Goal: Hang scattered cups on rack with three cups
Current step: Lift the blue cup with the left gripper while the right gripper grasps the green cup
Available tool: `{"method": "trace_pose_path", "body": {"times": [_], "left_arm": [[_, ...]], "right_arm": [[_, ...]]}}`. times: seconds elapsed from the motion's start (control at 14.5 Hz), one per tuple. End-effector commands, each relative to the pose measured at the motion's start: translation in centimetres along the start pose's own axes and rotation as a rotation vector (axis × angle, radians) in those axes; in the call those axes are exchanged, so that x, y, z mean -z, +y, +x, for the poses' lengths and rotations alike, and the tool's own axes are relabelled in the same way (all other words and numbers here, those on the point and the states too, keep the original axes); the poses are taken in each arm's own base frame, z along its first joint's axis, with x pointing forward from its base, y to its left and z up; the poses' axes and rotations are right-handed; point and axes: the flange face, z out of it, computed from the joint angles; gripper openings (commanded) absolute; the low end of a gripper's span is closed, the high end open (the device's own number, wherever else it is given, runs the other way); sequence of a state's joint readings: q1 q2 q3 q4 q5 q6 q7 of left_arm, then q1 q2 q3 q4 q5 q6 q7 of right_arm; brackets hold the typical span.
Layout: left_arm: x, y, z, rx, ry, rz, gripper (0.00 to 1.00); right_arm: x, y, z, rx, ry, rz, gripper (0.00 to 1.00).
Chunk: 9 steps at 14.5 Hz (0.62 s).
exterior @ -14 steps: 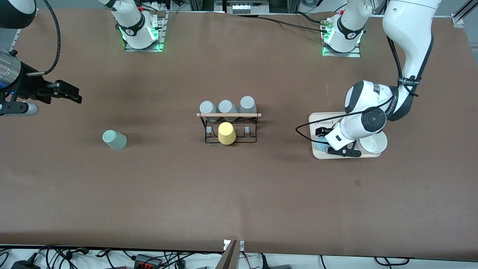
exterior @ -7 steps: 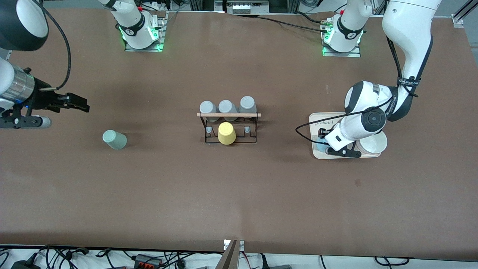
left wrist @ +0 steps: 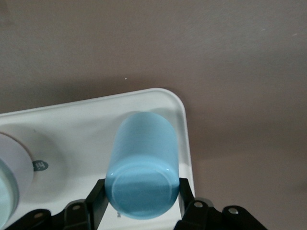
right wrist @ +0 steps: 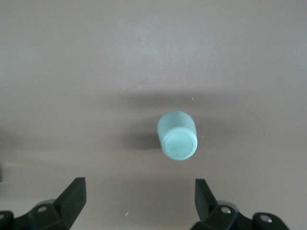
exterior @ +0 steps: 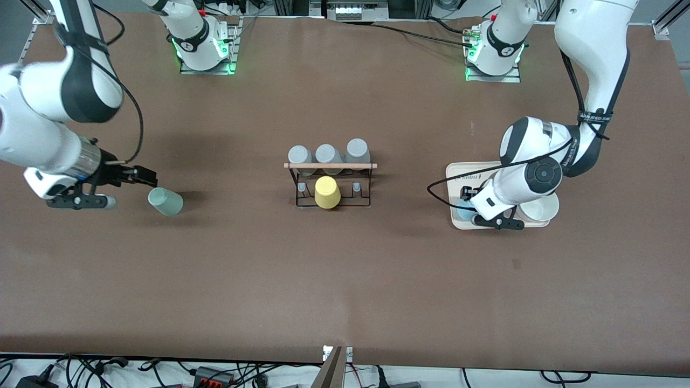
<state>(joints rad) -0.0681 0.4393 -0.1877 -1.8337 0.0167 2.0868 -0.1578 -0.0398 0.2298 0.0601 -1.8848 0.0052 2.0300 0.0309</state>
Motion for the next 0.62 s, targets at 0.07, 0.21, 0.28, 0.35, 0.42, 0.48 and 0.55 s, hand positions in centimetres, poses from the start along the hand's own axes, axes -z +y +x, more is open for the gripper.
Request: {"method": "trace_pose_path", "body": {"times": [0.07, 0.21, 0.28, 0.35, 0.42, 0.48, 0.55], "left_arm": [[9.1, 3.2, 1.4, 0.092, -0.054, -0.124, 0.01], [11.3, 4.3, 1.4, 0.201, -0.110, -0.256, 0.01], [11.8, 5.0, 1.3, 0.293, -0.136, -0.321, 0.01], [12.2, 5.6, 1.3, 0.382, -0.166, -0.379, 0.01], [12.5, 6.7, 1.2, 0.452, -0.196, -0.433, 0.01], [12.6, 9.2, 0.8, 0.500, -0.228, -0.473, 0.01], [13.1, 11.0, 0.7, 0.552, -0.235, -0.503, 0.01]], "right_arm": [[-4.8, 1.0, 0.8, 0.035, 0.003, -0.054, 1.00], [-7.7, 1.7, 0.3, 0.032, 0.040, -0.049, 1.00], [-9.3, 1.9, -0.1, 0.033, 0.055, -0.046, 1.00], [-10.6, 2.0, -0.5, 0.035, 0.066, -0.043, 1.00], [-11.8, 1.9, -0.8, 0.041, 0.070, -0.042, 1.00], [-12.7, 1.9, -0.9, 0.046, 0.071, -0.046, 1.00], [-13.2, 2.0, -1.1, 0.050, 0.069, -0.050, 1.00]]}}
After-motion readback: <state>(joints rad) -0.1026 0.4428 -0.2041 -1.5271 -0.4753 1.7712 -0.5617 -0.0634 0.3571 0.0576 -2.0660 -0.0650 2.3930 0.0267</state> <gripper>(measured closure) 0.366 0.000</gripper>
